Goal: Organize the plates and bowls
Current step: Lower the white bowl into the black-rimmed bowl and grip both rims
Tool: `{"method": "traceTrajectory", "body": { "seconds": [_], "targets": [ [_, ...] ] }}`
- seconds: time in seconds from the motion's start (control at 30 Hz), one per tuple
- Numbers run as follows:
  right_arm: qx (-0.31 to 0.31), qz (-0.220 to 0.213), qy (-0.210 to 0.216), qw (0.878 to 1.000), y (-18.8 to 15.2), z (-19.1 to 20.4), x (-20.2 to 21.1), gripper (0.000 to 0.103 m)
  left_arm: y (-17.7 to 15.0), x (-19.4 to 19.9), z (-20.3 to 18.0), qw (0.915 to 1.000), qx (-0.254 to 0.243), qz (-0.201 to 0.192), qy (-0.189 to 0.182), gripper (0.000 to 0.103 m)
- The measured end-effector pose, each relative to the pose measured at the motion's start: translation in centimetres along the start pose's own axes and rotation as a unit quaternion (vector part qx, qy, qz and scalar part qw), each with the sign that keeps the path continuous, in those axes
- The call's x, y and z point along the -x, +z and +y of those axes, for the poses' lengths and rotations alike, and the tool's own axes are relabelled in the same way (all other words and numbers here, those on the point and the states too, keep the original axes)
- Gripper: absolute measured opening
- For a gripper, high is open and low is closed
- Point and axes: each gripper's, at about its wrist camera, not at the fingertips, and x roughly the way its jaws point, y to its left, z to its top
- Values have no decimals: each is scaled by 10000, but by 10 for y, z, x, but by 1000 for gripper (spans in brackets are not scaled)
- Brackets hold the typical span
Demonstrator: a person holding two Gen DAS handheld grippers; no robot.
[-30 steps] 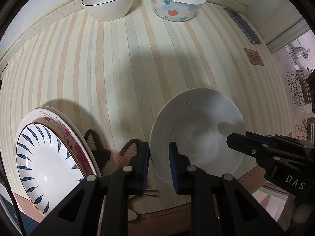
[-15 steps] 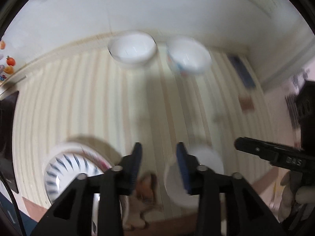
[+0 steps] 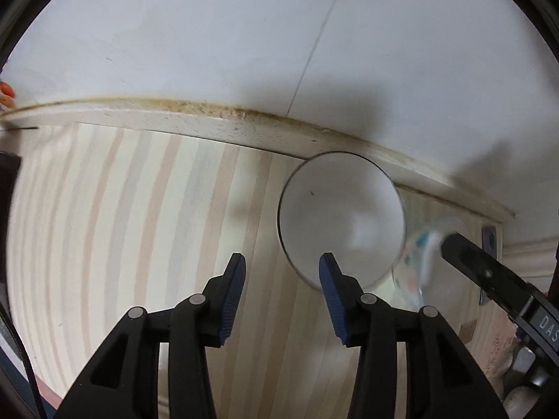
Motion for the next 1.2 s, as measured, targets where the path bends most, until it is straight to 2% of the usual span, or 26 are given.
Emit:
{"method": "traceTrajectory", "body": {
  "seconds": [0.17, 0.2, 0.23, 0.33, 0.43, 0.77, 1.0, 1.2],
  "targets": [
    [133, 299, -199, 9993, 24, 4, -44, 43, 9, -30, -4, 9997, -84, 228, -7, 41],
    [199, 371, -305, 9986, 26, 5, -53, 41, 10, -34, -6, 9997, -116, 229, -8, 34],
    [247, 399, -365, 9982, 28, 5, -57, 33, 9, -37, -6, 9996, -152, 219, -16, 19],
    [485, 366, -665, 9959, 25, 6, -65, 24, 7, -42, -6, 9997, -162, 184, -5, 11],
    [598, 308, -761, 9948, 23, 7, -66, 16, 3, -41, -7, 9998, -142, 129, 2, 11],
    [616, 263, -801, 9945, 7, 11, -57, 14, -10, -30, -13, 9997, -242, 22, 5, 11],
    [613, 110, -747, 9953, -18, 19, -14, 14, -43, 10, -25, 9983, -553, -160, -71, 11],
    [623, -9, -767, 9951, -56, 23, 32, 14, -77, 48, -36, 9962, -804, -221, -257, 11]
  ]
}}
